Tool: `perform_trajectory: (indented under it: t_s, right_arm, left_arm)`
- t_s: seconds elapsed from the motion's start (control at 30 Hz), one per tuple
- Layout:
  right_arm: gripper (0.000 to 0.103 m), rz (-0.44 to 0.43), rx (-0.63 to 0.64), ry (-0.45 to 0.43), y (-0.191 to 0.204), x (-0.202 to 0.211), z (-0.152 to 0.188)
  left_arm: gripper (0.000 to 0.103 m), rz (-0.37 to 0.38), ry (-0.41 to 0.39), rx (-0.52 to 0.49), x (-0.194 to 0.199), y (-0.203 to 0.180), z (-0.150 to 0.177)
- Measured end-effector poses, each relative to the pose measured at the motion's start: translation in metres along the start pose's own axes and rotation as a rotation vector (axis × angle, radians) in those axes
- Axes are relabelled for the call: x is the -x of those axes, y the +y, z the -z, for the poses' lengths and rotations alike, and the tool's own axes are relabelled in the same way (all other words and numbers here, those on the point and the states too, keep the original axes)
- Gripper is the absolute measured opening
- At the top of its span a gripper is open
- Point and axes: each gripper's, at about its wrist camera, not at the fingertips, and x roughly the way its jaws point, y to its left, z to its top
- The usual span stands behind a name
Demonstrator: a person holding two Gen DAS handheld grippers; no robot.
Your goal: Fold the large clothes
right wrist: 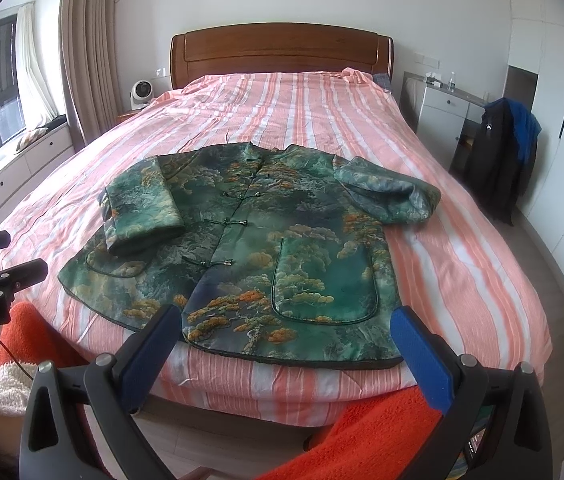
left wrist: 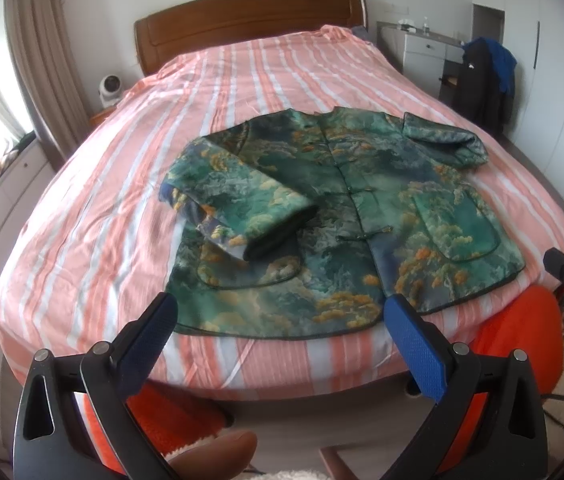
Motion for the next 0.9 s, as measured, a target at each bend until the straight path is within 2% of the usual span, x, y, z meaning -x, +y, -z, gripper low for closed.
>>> perform_trajectory:
  t_s: [0.9]
  right_arm:
    - [0.103, 0.003, -0.006, -0.009, -0.0004, -0.0011, -0.001]
  left_arm:
    - [0.103, 0.0, 0.0, 0.0, -0.0001, -0.0006, 0.0]
